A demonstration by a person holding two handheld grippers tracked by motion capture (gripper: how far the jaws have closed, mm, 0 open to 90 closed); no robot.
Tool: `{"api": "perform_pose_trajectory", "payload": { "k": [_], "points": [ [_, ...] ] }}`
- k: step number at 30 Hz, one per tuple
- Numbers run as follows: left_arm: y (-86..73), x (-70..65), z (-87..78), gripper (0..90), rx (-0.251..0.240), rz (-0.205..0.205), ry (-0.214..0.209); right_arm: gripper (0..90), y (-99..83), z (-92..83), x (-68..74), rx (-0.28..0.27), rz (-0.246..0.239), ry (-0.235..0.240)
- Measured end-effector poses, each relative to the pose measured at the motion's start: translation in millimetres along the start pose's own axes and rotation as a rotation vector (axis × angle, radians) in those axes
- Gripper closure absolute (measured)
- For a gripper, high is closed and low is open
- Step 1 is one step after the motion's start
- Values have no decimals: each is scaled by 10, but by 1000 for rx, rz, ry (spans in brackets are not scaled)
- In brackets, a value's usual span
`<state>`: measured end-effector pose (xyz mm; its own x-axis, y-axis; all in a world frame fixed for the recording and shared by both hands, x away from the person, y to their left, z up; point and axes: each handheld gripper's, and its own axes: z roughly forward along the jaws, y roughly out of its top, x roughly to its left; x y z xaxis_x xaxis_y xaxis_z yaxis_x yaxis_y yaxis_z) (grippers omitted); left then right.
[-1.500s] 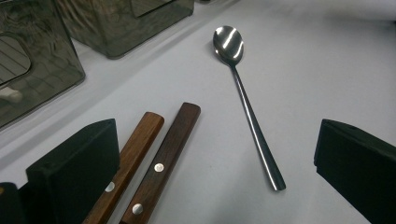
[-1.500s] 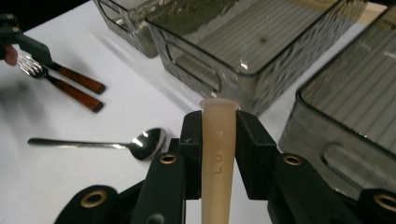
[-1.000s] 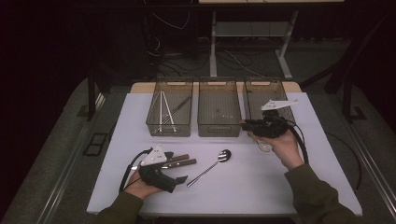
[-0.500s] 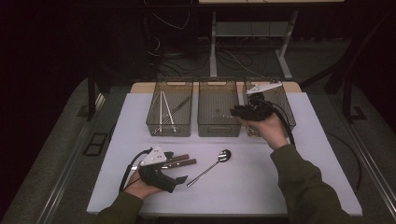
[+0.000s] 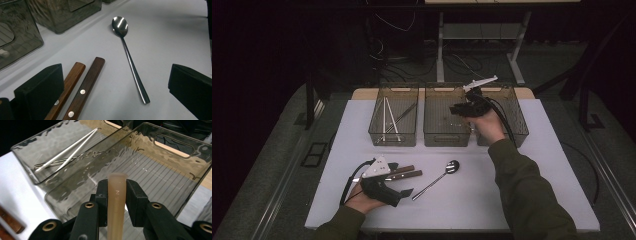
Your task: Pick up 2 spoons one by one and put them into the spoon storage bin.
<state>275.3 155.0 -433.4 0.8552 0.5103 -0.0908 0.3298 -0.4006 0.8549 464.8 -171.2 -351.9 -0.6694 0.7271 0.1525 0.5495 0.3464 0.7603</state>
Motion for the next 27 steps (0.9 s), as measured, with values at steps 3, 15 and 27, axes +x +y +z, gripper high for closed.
{"api": "perform_pose_trajectory", "payload": {
  "k": [3, 15, 27],
  "points": [
    [1, 0, -1, 0, -1, 5, -2, 732, 26, 85, -18, 11, -5, -7],
    [10, -7, -1, 0, 0, 17, -8, 732, 62, 319, -76, 23, 28, -20],
    [11, -8, 0, 0, 1, 18, -10, 525, 29, 372, -95, 17, 65, -5]
  ]
}}
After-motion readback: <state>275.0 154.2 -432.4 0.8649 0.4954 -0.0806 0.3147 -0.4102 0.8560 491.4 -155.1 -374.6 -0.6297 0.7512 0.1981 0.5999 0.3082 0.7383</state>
